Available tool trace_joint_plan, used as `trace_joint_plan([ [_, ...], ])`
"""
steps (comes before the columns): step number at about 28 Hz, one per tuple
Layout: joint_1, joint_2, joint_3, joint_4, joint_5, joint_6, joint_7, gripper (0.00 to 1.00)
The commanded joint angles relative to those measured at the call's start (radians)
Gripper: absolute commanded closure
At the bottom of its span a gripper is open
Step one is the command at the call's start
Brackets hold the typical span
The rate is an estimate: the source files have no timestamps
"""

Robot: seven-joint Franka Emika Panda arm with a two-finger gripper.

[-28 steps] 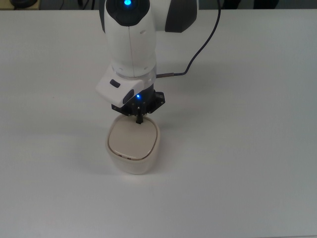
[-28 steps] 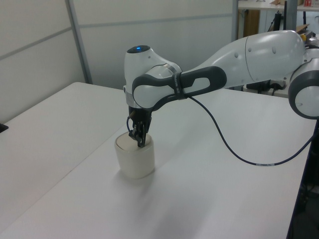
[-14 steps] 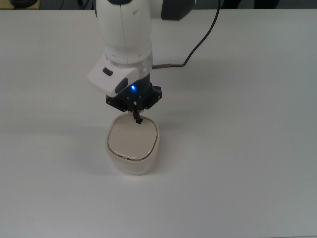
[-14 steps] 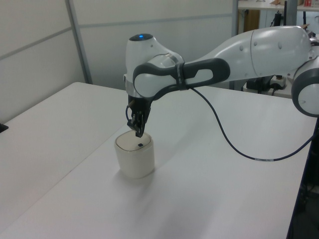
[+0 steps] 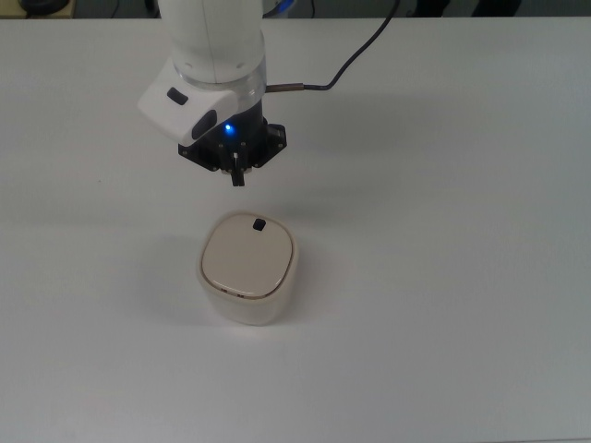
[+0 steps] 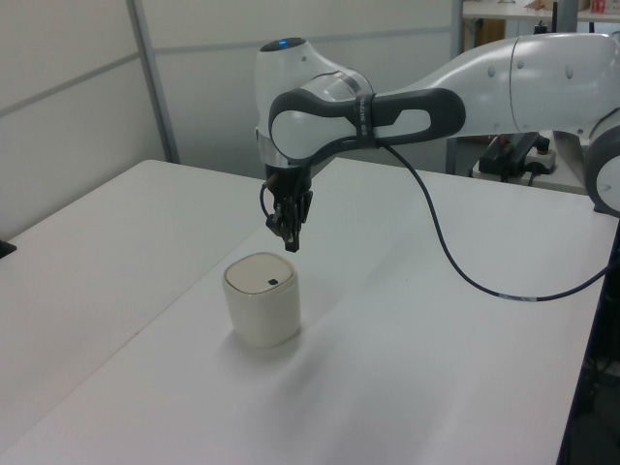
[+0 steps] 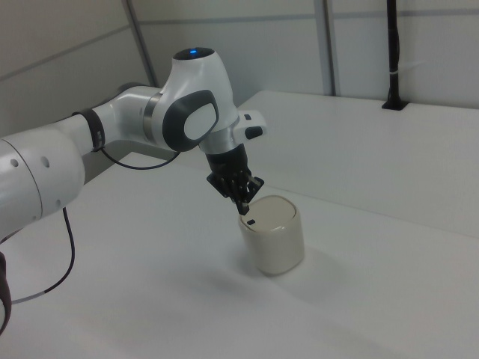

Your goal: Close the trash can

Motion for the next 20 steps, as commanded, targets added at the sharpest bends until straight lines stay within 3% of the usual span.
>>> trace_joint_plan([
  [1,0.003,-0.028,-0.016,-0.011,0.004,-0.074,-0.016,0.96],
  [4,0.002,-0.042,-0.016,-0.011,-0.002,-0.096,-0.019,0.93],
  [6,0.002,-0.048,-0.016,-0.013,-0.002,-0.102,-0.019,0.81],
  [7,0.002,-0.048,-0.016,-0.013,-0.002,-0.114,-0.022,0.68],
  [8,0.002,-0.047,-0.016,-0.013,-0.007,-0.13,-0.019,0.28],
  [9,0.002,-0.045,-0.016,-0.013,-0.014,-0.13,-0.022,0.02],
  [13,0.003,-0.045,-0.01,-0.013,-0.079,-0.131,-0.022,0.0],
  [20,0.0,-0.044,-0.015,-0.013,-0.085,-0.13,-0.016,0.0],
])
